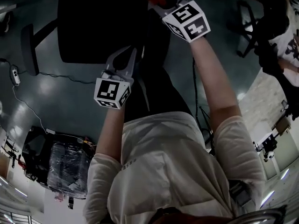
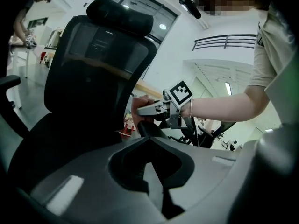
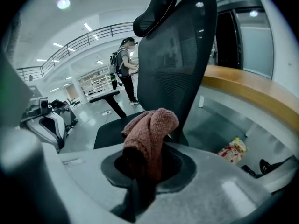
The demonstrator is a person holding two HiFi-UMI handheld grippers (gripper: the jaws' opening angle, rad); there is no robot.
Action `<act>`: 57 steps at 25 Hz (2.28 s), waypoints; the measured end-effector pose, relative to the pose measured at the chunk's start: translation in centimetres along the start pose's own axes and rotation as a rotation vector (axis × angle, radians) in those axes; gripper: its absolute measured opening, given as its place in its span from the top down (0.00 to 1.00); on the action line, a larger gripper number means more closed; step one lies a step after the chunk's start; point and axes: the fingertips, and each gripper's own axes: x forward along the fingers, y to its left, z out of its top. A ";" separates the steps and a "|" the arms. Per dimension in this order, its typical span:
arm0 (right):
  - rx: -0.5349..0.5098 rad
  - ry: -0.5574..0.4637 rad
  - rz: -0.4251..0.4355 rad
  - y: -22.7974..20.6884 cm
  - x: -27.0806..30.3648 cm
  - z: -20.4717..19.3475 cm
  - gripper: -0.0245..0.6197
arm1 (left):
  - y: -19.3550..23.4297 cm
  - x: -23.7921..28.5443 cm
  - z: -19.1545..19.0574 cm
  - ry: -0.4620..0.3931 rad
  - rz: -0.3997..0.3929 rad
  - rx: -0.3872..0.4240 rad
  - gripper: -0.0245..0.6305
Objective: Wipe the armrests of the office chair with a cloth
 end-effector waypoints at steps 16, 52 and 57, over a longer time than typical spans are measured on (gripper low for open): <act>0.211 0.033 0.080 -0.1 -1.1 -3.3 0.88 | -0.1 2.2 0.8 0.043 -0.038 0.024 0.94; 0.587 -0.037 -0.277 15.3 -10.0 -14.8 0.88 | -3.2 -9.1 -5.4 0.120 -0.288 0.183 0.94; 0.638 -0.045 -0.325 17.9 -10.3 -16.1 0.88 | -2.9 -10.6 -6.5 0.117 -0.304 0.198 0.94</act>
